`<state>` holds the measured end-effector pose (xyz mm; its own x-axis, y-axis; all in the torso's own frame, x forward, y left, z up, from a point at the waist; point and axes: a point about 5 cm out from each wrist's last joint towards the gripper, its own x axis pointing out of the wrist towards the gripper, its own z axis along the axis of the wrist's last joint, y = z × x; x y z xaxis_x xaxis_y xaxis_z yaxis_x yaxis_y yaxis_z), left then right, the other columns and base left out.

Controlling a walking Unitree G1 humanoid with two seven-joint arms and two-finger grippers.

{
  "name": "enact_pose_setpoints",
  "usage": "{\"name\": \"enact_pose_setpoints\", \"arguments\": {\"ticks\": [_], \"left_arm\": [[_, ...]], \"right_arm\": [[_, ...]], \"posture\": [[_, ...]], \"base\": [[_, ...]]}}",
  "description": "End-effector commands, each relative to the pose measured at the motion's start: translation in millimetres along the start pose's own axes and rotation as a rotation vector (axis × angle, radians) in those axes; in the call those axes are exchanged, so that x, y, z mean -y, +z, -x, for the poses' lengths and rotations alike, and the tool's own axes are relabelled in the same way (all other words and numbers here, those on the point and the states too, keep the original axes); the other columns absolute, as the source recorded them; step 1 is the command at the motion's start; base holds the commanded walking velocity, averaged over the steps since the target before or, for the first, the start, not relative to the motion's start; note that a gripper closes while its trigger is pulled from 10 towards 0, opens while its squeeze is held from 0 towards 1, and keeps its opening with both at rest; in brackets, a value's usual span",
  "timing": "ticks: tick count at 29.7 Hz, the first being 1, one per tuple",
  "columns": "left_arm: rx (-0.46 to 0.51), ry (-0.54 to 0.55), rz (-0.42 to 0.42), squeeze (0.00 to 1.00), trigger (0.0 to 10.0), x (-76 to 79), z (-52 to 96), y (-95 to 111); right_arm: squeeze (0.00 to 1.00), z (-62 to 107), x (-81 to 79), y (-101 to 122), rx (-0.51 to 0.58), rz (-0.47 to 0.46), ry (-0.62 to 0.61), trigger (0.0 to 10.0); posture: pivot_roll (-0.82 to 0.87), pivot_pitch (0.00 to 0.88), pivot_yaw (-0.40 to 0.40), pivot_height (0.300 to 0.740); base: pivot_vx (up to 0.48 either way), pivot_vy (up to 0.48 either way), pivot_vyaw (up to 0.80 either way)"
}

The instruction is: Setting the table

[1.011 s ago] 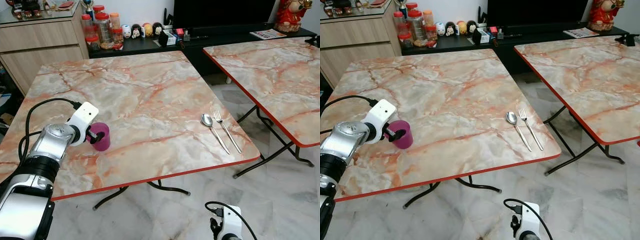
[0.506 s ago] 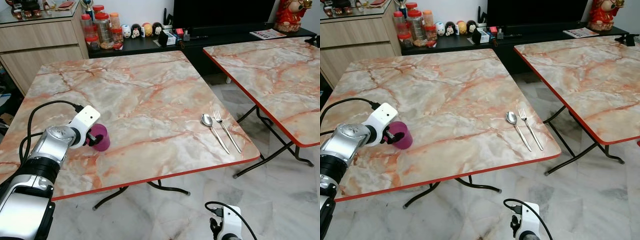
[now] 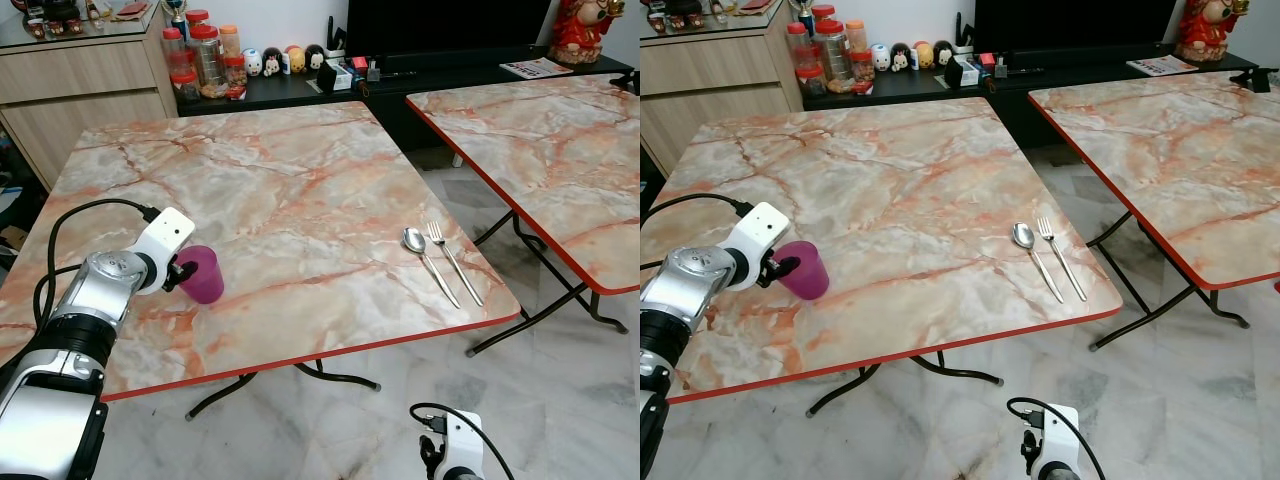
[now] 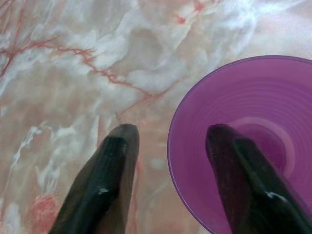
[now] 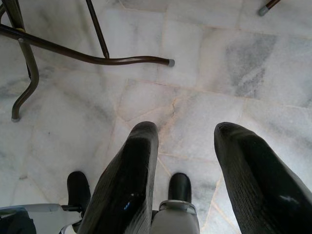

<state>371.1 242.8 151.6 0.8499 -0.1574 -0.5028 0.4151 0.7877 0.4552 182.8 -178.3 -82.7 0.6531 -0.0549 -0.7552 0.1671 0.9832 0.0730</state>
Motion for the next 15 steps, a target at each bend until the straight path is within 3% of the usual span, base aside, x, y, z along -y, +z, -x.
{"name": "enact_pose_setpoints", "arguments": {"ticks": [1, 15], "left_arm": [[-0.013, -0.014, -0.004, 0.0, 0.0, -0.6, 1.3, -6], [-0.025, -0.074, -0.024, 0.0, 0.0, 9.0, -0.7, -9]], "right_arm": [[0.0, -0.6, -0.7, 2, 0.003, -0.006, -0.003, 10.0], [0.0, -0.8, -0.3, 3, 0.003, -0.004, -0.002, 10.0]], "posture": [[0.03, 0.0, 0.008, 0.74], [0.03, 0.0, 0.005, 0.74]], "base": [[0.0, 0.0, 0.0], [0.0, 0.0, 0.0]]}}
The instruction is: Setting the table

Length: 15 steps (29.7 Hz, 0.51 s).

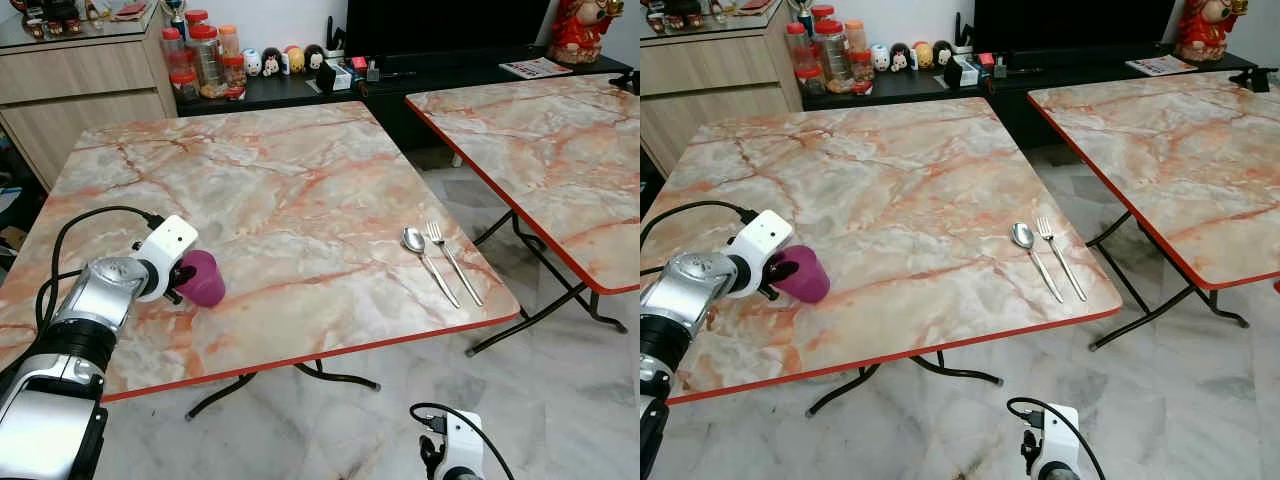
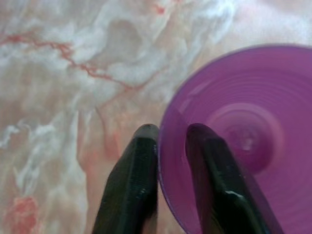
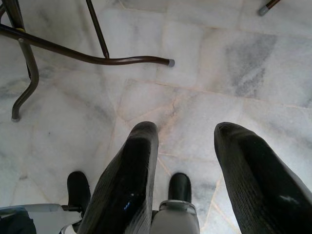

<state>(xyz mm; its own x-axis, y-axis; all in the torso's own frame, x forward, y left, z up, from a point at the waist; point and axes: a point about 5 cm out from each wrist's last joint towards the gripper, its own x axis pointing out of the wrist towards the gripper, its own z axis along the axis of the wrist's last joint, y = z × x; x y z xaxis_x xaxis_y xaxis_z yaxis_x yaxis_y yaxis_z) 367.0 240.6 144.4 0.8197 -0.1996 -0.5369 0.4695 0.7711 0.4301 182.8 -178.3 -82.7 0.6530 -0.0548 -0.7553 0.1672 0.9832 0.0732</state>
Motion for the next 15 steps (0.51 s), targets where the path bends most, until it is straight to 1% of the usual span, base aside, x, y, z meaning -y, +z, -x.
{"name": "enact_pose_setpoints", "arguments": {"ticks": [1, 7, 8, 9, 11, 12, 13, 14, 15], "left_arm": [[-0.013, -0.006, -0.013, 0.0, 0.0, 1.7, -0.2, -3], [0.026, 0.069, 0.046, 0.0, 0.0, -6.7, 2.3, -2], [0.068, 0.094, 0.108, 0.0, 0.0, -9.7, 3.4, -1], [0.068, 0.094, 0.108, 0.0, 0.0, -9.7, 3.4, -1], [0.115, 0.121, 0.172, 0.0, 0.0, -10.5, 4.0, -2], [0.115, 0.121, 0.172, 0.0, 0.0, -10.5, 4.0, -2], [0.155, 0.142, 0.239, 0.0, 0.0, -10.1, 3.9, -3], [0.155, 0.142, 0.239, 0.0, 0.0, -10.1, 3.9, -3], [0.203, 0.176, 0.304, 0.0, 0.0, -11.0, 4.4, -4]], "right_arm": [[0.0, -0.8, -0.3, 3, 0.004, -0.003, -0.002, 10.0], [0.0, -0.7, 0.0, 3, 0.004, -0.004, -0.005, 10.0], [0.0, -0.7, 0.1, 2, 0.004, -0.005, -0.005, 10.0], [0.0, -0.7, 0.1, 2, 0.004, -0.005, -0.005, 10.0], [0.0, -0.8, -0.1, 3, 0.003, -0.003, -0.004, 10.0], [0.0, -0.8, -0.1, 3, 0.003, -0.003, -0.004, 10.0], [0.0, -0.8, -0.1, 3, 0.003, -0.002, -0.003, 10.0], [0.0, -0.8, -0.1, 3, 0.003, -0.002, -0.003, 10.0], [0.0, -0.8, -0.1, 3, 0.003, -0.001, -0.003, 10.0]], "posture": [[0.03, 0.0, 0.004, 0.74], [0.03, 0.0, 0.006, 0.74], [0.03, 0.0, 0.005, 0.74], [0.03, 0.0, 0.005, 0.74], [0.03, 0.0, 0.002, 0.74], [0.03, 0.0, 0.002, 0.74], [0.04, 0.0, 0.002, 0.74], [0.04, 0.0, 0.002, 0.74], [0.03, 0.0, 0.002, 0.74]], "base": [[0.0, 0.0, 0.0], [0.0, 0.0, 0.0], [0.0, 0.0, 0.0], [0.0, 0.0, 0.0], [0.0, 0.0, 0.0], [0.0, 0.0, 0.0], [0.0, 0.0, 0.0], [0.0, 0.0, 0.0], [0.0, 0.0, 0.0]]}}
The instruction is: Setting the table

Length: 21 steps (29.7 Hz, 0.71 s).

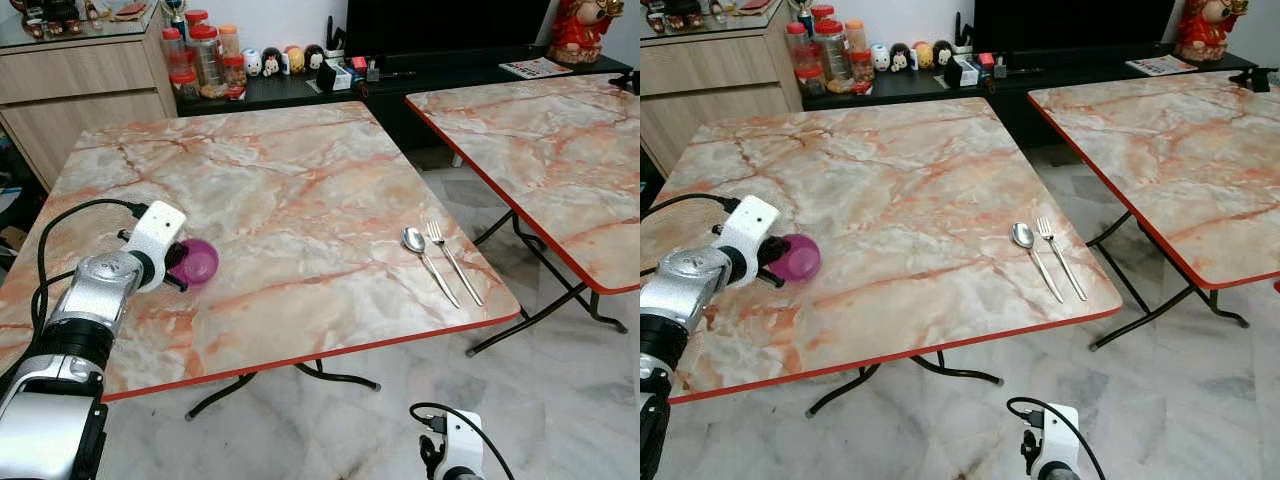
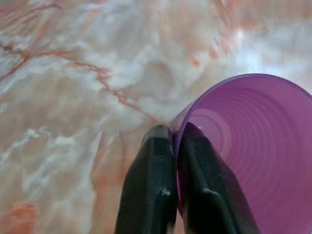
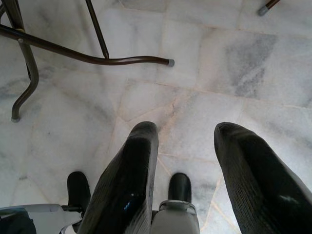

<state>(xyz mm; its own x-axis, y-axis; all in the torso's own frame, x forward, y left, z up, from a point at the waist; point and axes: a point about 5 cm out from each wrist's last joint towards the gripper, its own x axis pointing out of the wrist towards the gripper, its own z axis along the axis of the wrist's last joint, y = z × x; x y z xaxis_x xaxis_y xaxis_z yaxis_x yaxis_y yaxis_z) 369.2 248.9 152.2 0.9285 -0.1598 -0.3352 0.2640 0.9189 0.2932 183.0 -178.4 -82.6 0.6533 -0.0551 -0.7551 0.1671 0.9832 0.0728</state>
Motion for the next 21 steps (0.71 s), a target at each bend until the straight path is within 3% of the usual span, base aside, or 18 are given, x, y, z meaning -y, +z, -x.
{"name": "enact_pose_setpoints", "arguments": {"ticks": [1, 3, 4, 5, 6, 10, 11, 14, 17, 21], "left_arm": [[0.063, 0.061, 0.087, 0.0, 0.0, -3.4, 1.7, -4], [0.17, 0.149, 0.196, 0.0, 0.0, -8.8, 4.2, -2], [0.255, 0.246, 0.338, 0.0, 0.0, -14.4, 8.5, -7], [0.282, 0.279, 0.395, 0.0, 0.0, -15.4, 10.3, -12], [0.291, 0.314, 0.437, 0.0, 1.6, -16.0, 12.1, -18], [0.292, 0.353, 0.472, 0.0, 1.6, -16.2, 13.8, -24], [0.3, 0.399, 0.521, 0.0, 10.0, -14.5, 17.3, -36], [0.321, 0.544, 0.6, 0.0, 10.0, -12.8, 29.4, -63], [0.324, 0.61, 0.634, 0.0, 10.0, -9.7, 35.9, -78], [0.356, 0.639, 0.545, 0.0, 10.0, 7.6, 40.0, -81]], "right_arm": [[0.0, -0.8, -0.1, 3, 0.003, -0.001, -0.003, 10.0], [0.0, -0.8, 0.0, 3, 0.004, -0.002, -0.003, 10.0], [0.0, -0.7, 0.2, 3, 0.005, -0.001, -0.005, 10.0], [0.0, -0.7, 0.4, 3, 0.006, 0.0, -0.007, 10.0], [0.0, -0.7, 0.6, 3, 0.007, 0.0, -0.01, 10.0], [0.0, -0.6, 0.7, 3, 0.008, -0.001, -0.012, 10.0], [0.0, -0.7, 1.4, 3, 0.012, -0.001, -0.013, 10.0], [0.0, -0.8, 2.5, 6, 0.03, -0.003, -0.014, 10.0], [0.0, -0.8, 3.2, 7, 0.042, -0.007, -0.017, 10.0], [0.0, -1.3, 4.9, 13, 0.075, -0.019, -0.02, 10.0]], "posture": [[0.03, 0.0, 0.002, 0.74], [0.03, 0.0, 0.001, 0.74], [0.03, 0.0, 0.003, 0.74], [0.03, 0.0, 0.002, 0.74], [0.03, 0.0, 0.001, 0.74], [0.03, 0.0, 0.001, 0.74], [0.03, 0.0, -0.001, 0.74], [0.03, 0.0, -0.002, 0.74], [0.03, 0.0, 0.0, 0.74], [0.03, 0.0, -0.001, 0.74]], "base": [[0.0, 0.0, 0.0], [0.0, 0.0, 0.0], [0.0, 0.0, 0.0], [0.0, 0.0, 0.0], [0.0, 0.0, 0.0], [0.0, 0.0, 0.0], [0.0, 0.0, 0.0], [0.0, 0.0, 0.0], [0.0, 0.0, 0.0], [0.0, 0.0, 0.0]]}}
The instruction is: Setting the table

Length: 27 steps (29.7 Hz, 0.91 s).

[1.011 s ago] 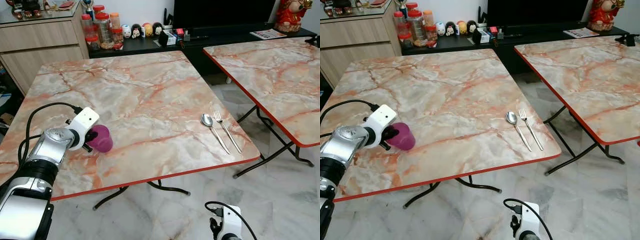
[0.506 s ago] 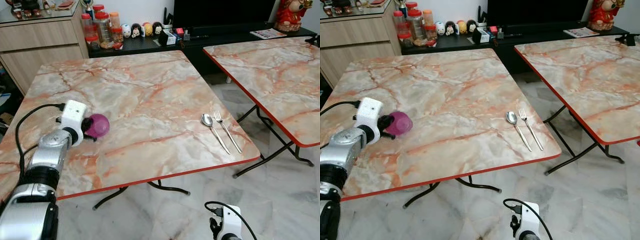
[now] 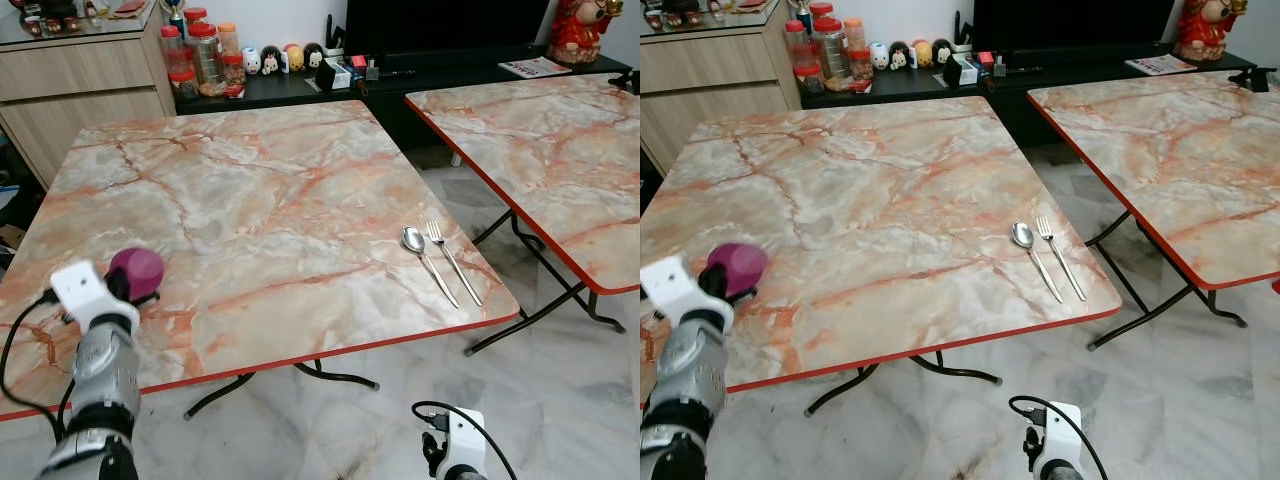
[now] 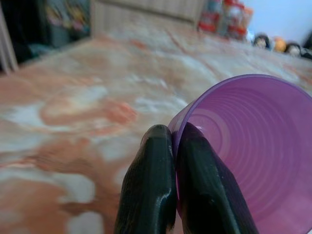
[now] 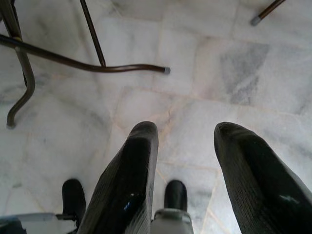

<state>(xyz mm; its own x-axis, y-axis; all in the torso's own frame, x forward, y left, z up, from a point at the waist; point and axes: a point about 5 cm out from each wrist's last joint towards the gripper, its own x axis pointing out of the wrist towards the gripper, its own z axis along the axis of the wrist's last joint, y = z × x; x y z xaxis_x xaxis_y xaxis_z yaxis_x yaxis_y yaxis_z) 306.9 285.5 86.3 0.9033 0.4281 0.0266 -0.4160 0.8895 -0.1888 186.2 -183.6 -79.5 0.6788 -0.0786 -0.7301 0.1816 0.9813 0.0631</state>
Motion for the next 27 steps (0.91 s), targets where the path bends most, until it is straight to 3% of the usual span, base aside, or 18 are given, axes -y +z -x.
{"name": "enact_pose_setpoints", "arguments": {"ticks": [1, 4, 6, 12, 13, 15, 20, 26, 27], "left_arm": [[0.046, -0.021, -0.022, 0.0, 10.0, 11.7, 3.6, 2], [0.092, -0.08, -0.033, 0.0, 10.0, 30.3, 11.5, 0], [0.112, -0.08, 0.001, 0.0, 10.0, 38.9, 14.6, -2], [0.099, -0.179, 0.007, 0.0, 10.0, 66.8, 25.1, -12], [0.088, -0.245, 0.0, 0.0, 10.0, 80.8, 32.2, -17], [0.081, -0.282, 0.004, 0.0, 10.0, 90.9, 38.9, -21], [0.046, -0.262, 0.019, 0.0, 10.0, 95.5, 46.7, -32], [0.055, -0.273, 0.011, 0.0, 10.0, 97.4, 47.6, -30], [0.064, -0.257, 0.013, 0.0, 10.0, 94.4, 46.7, -28]], "right_arm": [[0.0, -1.7, 0.6, 9, 0.043, -0.017, -0.003, 10.0], [0.0, -2.3, 0.7, 13, 0.06, -0.012, 0.001, 10.0], [0.0, -3.1, 1.4, 20, 0.097, -0.019, -0.004, 10.0], [0.0, -4.9, 1.2, 37, 0.178, 0.001, 0.006, 10.0], [0.0, -5.5, 0.5, 44, 0.215, 0.009, 0.014, 10.0], [0.0, -5.8, -1.2, 53, 0.262, 0.017, 0.024, 10.0], [0.0, -4.7, -7.5, 79, 0.405, 0.013, 0.045, 10.0], [0.0, -5.4, -9.6, 68, 0.349, 0.021, 0.056, 10.0], [0.0, -5.2, -7.6, 57, 0.298, 0.029, 0.047, 10.0]], "posture": [[0.03, 0.0, -0.001, 0.74], [0.02, 0.0, -0.004, 0.74], [0.02, 0.0, -0.009, 0.74], [0.03, 0.0, -0.021, 0.74], [0.03, 0.0, -0.021, 0.74], [0.03, 0.0, -0.021, 0.74], [0.01, 0.0, -0.01, 0.74], [0.01, 0.0, -0.009, 0.74], [0.02, 0.0, -0.012, 0.74]], "base": [[0.0, 0.0, 0.0], [0.0, 0.0, 0.0], [0.0, 0.0, 0.0], [0.0, 0.0, 0.0], [0.0, 0.0, 0.0], [0.0, 0.0, 0.0], [0.0, 0.0, 0.0], [0.0, 0.0, 0.0], [0.0, 0.0, 0.0]]}}
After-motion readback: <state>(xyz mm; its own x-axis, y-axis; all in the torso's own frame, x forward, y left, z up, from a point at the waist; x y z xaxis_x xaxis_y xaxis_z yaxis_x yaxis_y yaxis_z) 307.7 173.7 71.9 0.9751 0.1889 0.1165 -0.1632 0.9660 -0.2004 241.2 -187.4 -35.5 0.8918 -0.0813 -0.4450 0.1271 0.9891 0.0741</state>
